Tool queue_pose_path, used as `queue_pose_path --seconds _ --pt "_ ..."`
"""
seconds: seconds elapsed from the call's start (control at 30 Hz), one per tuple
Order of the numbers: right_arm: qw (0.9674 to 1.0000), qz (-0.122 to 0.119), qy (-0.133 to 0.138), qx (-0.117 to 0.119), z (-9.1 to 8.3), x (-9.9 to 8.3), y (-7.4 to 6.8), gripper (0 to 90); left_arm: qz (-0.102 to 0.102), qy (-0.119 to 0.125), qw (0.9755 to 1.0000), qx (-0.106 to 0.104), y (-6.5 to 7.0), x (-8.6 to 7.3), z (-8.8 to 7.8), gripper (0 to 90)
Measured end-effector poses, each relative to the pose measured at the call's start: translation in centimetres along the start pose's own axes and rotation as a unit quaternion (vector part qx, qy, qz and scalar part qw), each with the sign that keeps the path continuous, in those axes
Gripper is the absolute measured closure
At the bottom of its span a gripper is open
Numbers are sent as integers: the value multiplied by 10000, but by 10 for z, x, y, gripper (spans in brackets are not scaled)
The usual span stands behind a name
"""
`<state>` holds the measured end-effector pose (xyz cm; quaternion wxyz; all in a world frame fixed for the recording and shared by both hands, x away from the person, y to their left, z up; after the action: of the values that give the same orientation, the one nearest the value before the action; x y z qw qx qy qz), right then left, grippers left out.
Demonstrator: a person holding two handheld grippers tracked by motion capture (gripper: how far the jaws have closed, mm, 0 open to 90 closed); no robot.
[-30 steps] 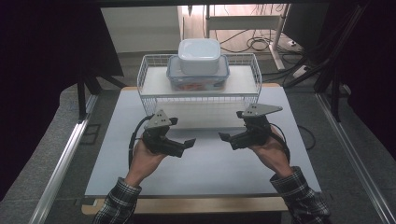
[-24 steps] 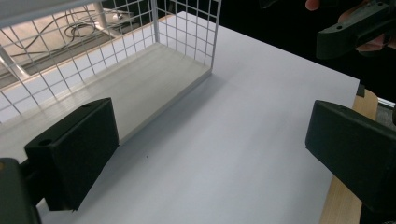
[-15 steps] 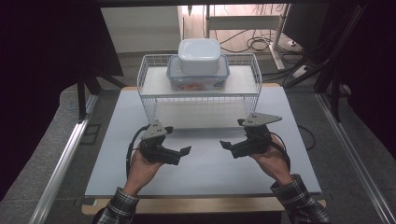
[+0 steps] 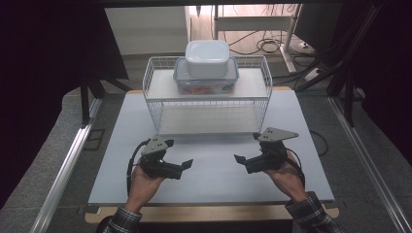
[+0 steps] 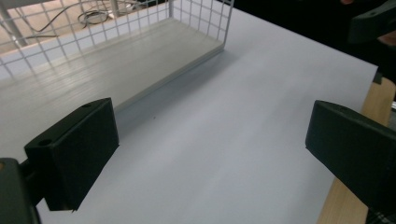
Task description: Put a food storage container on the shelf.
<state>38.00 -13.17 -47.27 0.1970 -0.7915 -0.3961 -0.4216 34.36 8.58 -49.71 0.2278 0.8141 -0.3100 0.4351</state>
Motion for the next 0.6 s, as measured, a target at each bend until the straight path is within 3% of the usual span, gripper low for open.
queue_pose_path --seconds 0.4,0.6 --pt "9997 214 -79 22 -16 -31 3 0 -127 41 9998 178 -3 -19 -15 22" --pt "9996 278 -35 -4 -23 -41 6 0 -181 -58 9994 300 -10 -38 -14 22"
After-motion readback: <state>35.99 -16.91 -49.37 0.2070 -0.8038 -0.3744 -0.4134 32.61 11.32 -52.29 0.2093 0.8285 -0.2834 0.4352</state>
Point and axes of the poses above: each handheld gripper's, and its own axes: z roughly forward along the jaws, x roughly out of its top, y roughly to its right, the point moved 10 cm from there along z, roughly forward along the jaws, and after that the axes turned 4 degrees about -y, right-handed, at the moved point
